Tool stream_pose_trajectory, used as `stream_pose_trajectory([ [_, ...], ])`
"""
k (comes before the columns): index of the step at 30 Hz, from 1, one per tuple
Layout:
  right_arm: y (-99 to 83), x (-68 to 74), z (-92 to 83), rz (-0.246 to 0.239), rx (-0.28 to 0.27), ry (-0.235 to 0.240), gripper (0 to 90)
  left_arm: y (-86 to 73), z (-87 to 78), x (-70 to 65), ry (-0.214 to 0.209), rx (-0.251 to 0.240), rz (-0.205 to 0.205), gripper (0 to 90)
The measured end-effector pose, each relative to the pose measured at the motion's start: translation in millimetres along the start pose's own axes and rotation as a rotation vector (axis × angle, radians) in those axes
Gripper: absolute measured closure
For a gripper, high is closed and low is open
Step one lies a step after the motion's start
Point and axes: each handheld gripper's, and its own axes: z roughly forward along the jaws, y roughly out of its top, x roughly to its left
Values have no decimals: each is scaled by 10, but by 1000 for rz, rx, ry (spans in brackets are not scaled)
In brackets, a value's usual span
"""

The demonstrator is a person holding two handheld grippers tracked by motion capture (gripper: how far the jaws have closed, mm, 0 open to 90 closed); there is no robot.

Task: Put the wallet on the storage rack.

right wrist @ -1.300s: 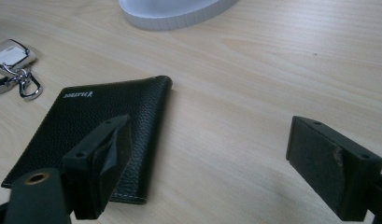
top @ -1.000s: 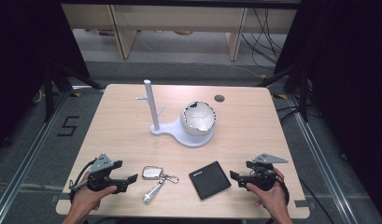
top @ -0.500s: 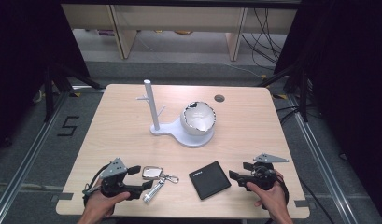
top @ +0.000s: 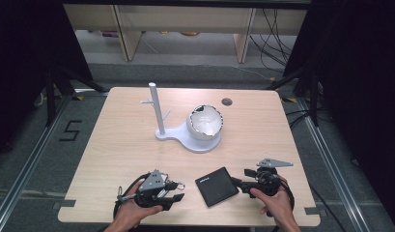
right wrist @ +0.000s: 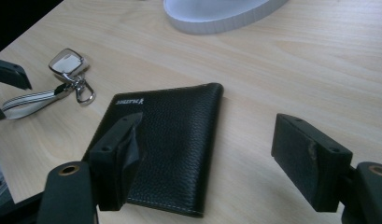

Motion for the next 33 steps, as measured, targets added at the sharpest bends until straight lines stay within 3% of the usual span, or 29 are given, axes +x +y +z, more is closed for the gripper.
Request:
stream_pose_trajectory([
  [3,9,-13,45,-32,2,7,275,67,109,-67,-22,28,25,620],
  [6,6,23,60,-14,23,12,278,99,191,-110,-37,38,28,664],
  [7,9,11,83,-37,22,15,280,115,270,-126,-40,54,54,687],
  [9,8,15,88,-41,24,9,281,117,321,-136,-45,64,52,701],
  [12,6,50,109,-15,43,14,283,132,411,-152,-44,82,70,737],
  [13,11,23,127,-43,43,9,286,148,466,-168,-48,83,71,761],
  [15,14,15,149,-38,51,19,288,165,527,-186,-49,97,101,794],
  [22,18,1,201,-32,72,18,295,173,630,-194,-44,122,110,808],
  [23,24,-13,219,-30,73,20,299,183,642,-181,-42,143,121,813],
  [25,30,-18,227,-28,74,18,306,179,676,-198,-51,130,95,814],
  [27,37,-16,243,-25,81,12,312,181,686,-191,-42,158,120,815],
  [29,35,-11,255,-22,79,21,317,173,708,-203,-41,150,110,816],
  [30,34,17,267,8,91,22,321,166,721,-213,-42,154,106,816],
  [31,39,5,286,-32,97,15,328,158,745,-220,-42,165,116,816],
  [33,36,6,298,-30,97,29,329,167,739,-206,-48,188,140,816],
])
